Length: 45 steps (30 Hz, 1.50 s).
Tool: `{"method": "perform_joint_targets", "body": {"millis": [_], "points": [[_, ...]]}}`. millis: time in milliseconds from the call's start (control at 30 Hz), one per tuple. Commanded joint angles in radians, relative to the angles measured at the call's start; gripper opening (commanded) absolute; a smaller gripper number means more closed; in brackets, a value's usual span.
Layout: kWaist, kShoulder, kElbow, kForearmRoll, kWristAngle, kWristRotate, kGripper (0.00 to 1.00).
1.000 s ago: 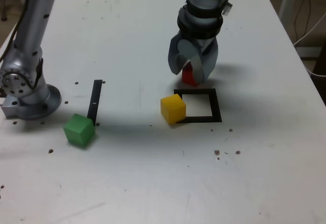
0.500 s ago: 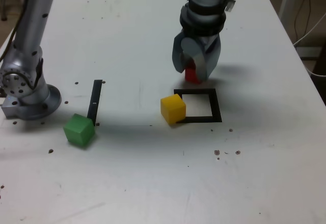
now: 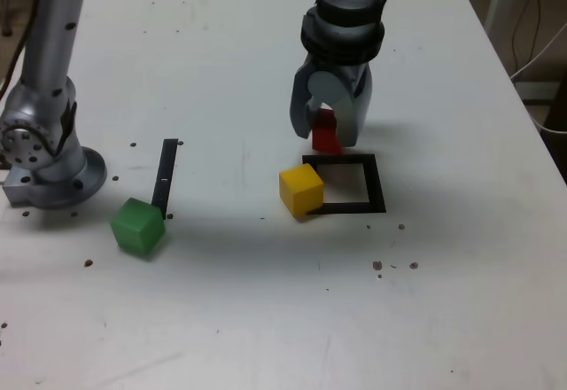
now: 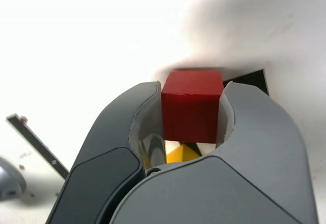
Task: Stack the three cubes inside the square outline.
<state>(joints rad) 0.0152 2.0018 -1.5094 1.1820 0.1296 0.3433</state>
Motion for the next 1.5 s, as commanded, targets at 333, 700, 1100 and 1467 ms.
{"method": "perform_joint_targets", "body": {"millis": [333,700,1100,1467], "points": [[-0.081,-0.014,-0.045,0.053,-0.034,-0.188,0.06],[-0.108,0.013,-0.05,0.024,-0.037,-0.216,0.06],[-0.109,0.033,-0.019,-0.072,-0.038,-0.244,0.07],[-0.111,0.037,0.015,-0.108,-0.042,-0.28,0.07]]}}
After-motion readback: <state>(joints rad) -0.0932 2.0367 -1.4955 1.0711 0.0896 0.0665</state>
